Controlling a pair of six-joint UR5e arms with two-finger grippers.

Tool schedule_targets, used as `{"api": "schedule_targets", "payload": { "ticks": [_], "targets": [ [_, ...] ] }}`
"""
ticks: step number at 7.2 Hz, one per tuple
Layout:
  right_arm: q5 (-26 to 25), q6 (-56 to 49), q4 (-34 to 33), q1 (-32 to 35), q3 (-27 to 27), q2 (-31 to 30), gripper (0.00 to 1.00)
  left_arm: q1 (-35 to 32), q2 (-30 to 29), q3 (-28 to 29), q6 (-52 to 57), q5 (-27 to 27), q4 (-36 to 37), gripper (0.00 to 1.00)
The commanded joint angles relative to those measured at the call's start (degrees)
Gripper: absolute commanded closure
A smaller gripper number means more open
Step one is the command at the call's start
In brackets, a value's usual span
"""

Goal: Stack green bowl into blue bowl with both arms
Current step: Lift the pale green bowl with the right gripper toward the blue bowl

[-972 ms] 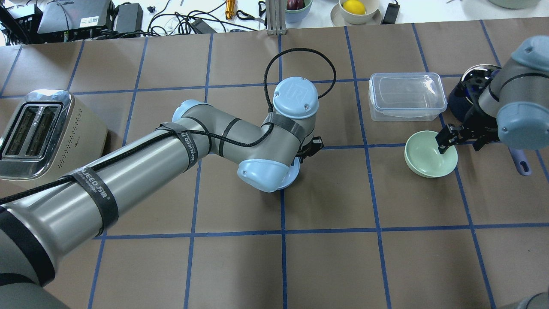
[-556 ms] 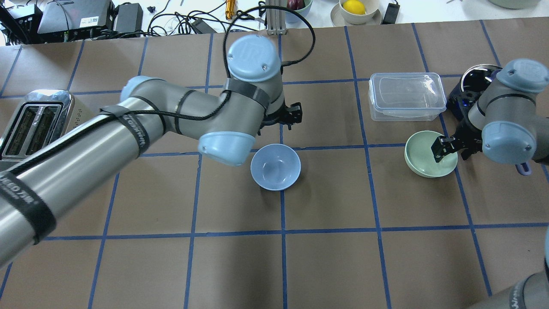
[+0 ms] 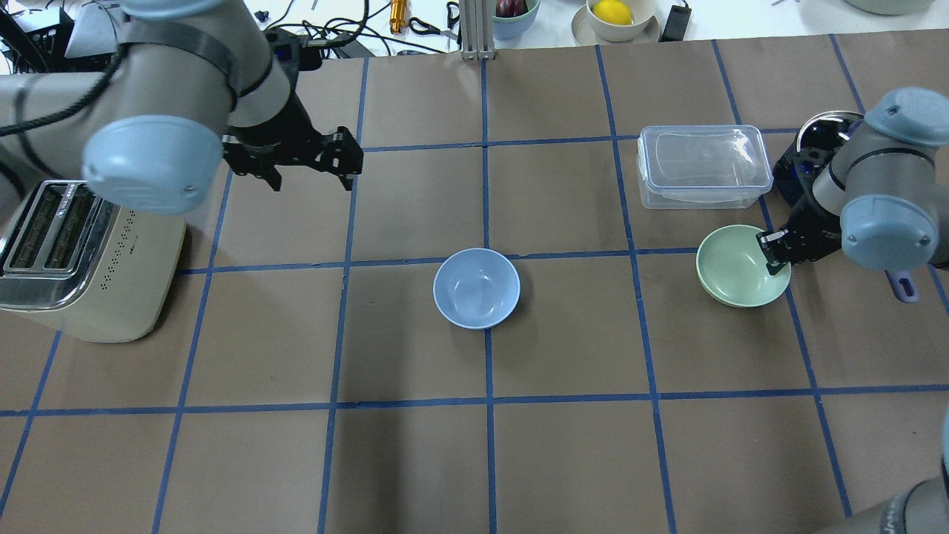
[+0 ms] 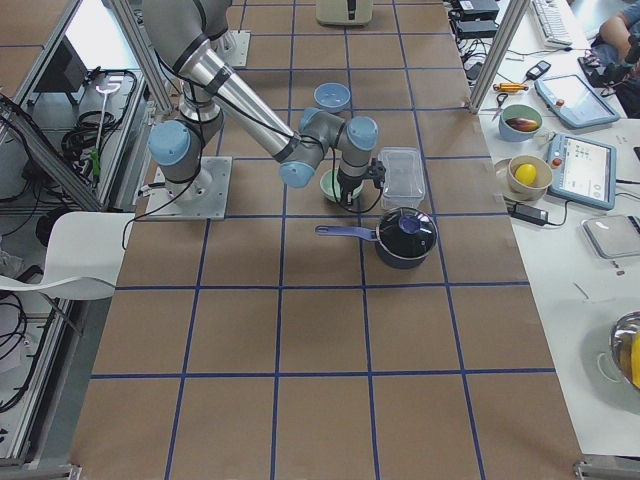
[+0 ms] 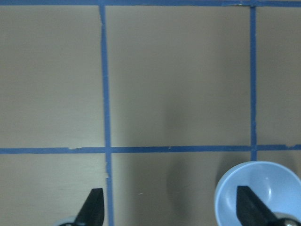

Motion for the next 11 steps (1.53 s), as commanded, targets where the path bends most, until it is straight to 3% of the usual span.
{"api": "schedule_targets", "payload": {
  "ticks": [1, 3, 6, 8, 11],
  "targets": [
    [5.9, 6.7, 11.3, 2.6, -8.1, -1.1, 1.0, 1.0, 6.4, 2.9, -0.5, -0.3, -11.1, 0.0],
    [8.5, 16.5, 16.8, 12.5, -13.3, -1.2, 1.0, 1.4, 6.4, 3.8, -2.0, 1.5, -10.5, 0.0],
    [15.5, 35.6, 15.9, 29.0, -13.4, -1.1, 1.0, 1.9, 4.6, 5.7, -2.7, 1.6, -12.0, 0.0],
    [15.4, 38.5, 10.7, 38.5, -11.6, 0.1, 1.0, 1.9, 4.9, 6.2, -2.8, 1.4, -12.0, 0.0],
    [14.2, 38.1, -2.3, 38.9, -3.3, 0.4, 1.0, 1.9, 5.3, 5.7, -2.8, 1.8, -12.0, 0.0]
  ]
}}
